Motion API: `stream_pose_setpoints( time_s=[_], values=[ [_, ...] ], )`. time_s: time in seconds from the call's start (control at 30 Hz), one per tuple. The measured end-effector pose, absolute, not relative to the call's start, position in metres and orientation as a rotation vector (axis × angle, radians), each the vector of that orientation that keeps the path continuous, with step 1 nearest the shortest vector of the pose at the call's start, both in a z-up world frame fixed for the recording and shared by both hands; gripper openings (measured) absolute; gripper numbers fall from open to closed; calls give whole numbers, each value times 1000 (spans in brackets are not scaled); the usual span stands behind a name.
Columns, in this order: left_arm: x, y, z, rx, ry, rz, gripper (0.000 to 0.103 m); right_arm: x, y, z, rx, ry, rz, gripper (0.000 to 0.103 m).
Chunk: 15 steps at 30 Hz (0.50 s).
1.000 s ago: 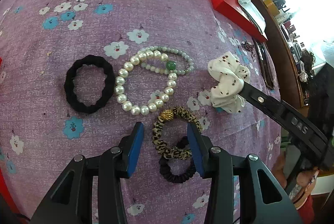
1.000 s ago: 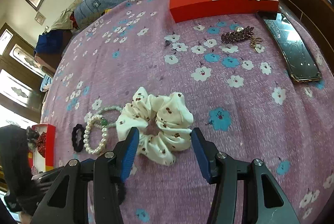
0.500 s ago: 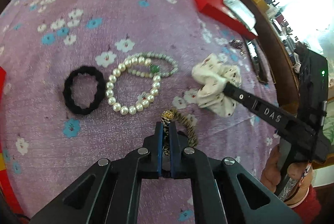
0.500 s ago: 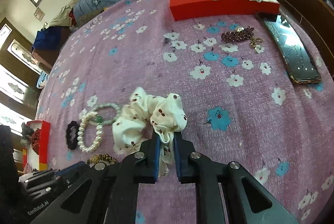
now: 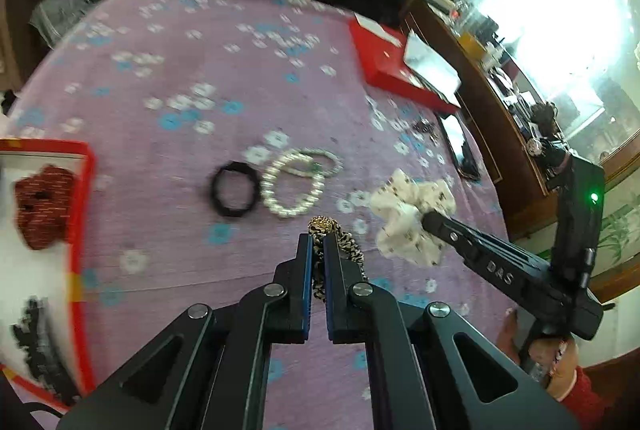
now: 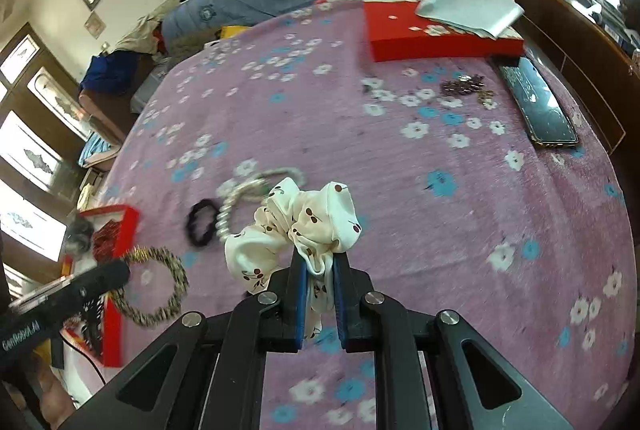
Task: Organize jewelry
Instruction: 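Carry the leopard hair tie and cream scrunchie over the tray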
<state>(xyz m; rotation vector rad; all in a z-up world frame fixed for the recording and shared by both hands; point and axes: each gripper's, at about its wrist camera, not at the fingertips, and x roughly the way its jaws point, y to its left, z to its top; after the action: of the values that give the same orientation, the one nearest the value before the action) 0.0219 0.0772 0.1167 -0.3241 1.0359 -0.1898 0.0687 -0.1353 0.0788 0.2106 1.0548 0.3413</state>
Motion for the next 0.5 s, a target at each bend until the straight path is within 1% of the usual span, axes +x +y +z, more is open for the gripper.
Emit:
stream_pose_setpoints(
  time_s=[0.3,0.5],
  values=[
    [-28,168,133,-358,974,-50,5,36,-70,100,174,1048,416,13],
    [-62,253,129,-428,947,92,5,21,-14,107,132,1049,489,13]
  ],
)
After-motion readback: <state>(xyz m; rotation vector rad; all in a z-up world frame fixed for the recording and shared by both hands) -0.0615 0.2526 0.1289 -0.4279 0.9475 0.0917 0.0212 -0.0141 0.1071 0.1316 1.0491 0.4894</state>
